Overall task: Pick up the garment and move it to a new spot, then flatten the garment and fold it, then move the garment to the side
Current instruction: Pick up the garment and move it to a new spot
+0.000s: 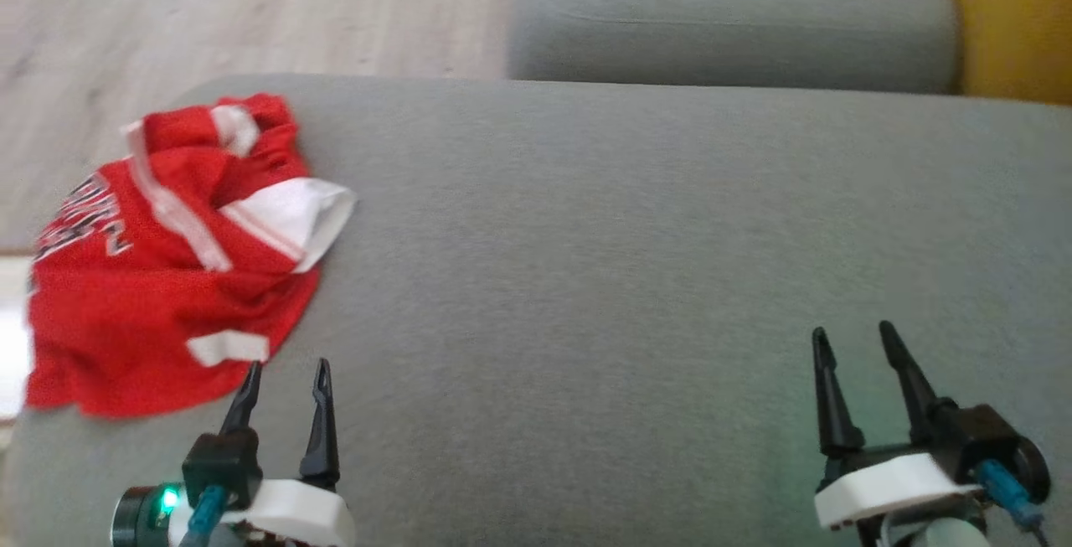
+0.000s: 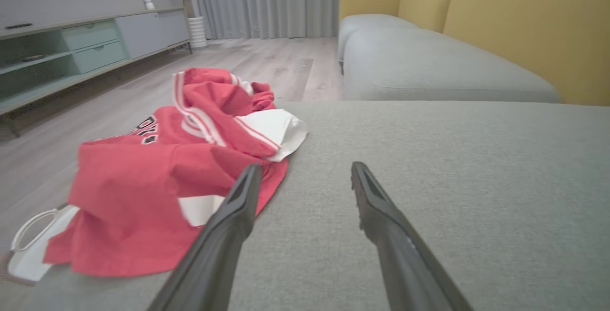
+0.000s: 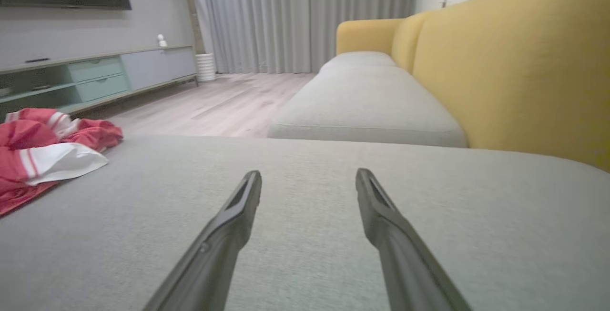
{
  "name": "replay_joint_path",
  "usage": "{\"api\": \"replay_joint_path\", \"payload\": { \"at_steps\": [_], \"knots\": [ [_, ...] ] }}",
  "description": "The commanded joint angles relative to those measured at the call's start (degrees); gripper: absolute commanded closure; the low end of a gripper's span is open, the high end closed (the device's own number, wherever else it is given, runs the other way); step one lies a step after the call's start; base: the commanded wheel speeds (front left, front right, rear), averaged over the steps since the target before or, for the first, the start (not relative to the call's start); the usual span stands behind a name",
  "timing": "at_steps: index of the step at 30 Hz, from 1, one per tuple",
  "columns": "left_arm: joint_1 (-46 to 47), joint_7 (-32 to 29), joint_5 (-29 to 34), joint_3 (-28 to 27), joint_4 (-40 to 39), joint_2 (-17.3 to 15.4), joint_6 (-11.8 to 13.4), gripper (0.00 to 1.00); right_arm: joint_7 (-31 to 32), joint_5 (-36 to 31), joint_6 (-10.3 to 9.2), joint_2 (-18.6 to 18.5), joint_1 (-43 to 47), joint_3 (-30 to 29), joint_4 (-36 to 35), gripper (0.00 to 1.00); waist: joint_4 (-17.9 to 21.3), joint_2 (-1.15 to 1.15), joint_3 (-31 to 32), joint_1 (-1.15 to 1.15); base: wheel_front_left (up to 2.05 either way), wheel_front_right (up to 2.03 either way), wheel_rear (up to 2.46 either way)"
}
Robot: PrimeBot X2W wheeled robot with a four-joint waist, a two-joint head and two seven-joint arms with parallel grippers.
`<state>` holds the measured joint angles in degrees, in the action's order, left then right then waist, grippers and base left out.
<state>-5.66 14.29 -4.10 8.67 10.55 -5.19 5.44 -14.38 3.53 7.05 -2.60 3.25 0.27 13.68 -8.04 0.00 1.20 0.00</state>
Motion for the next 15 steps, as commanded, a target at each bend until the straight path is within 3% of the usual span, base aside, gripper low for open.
{"api": "replay_joint_path", "payload": {
  "at_steps": [1, 8, 15],
  "knots": [
    [2.35, 0.71, 0.11, -1.87, -1.82, -0.04, -0.13, 0.0, -0.62, 0.26, 0.44, -0.3, -0.78, 2.37, -1.8, 0.0, -5.69, 0.0, 0.15, 0.0, 0.0, 0.0, 0.0],
    [0.17, 0.71, -0.56, -3.79, -2.04, -0.16, 0.37, 0.0, -0.62, 1.05, 0.44, -0.29, -2.41, 6.92, -1.18, 0.0, -14.14, 0.0, -0.2, 0.0, 0.0, 0.0, 0.0],
    [0.2, 0.71, -1.45, -5.36, -3.22, 0.12, 0.45, 0.0, -0.62, 0.74, 0.44, -0.31, -4.54, 9.24, -1.05, 0.0, -15.8, 0.0, -2.99, 0.0, 0.0, 0.0, 0.0]
  ]
}}
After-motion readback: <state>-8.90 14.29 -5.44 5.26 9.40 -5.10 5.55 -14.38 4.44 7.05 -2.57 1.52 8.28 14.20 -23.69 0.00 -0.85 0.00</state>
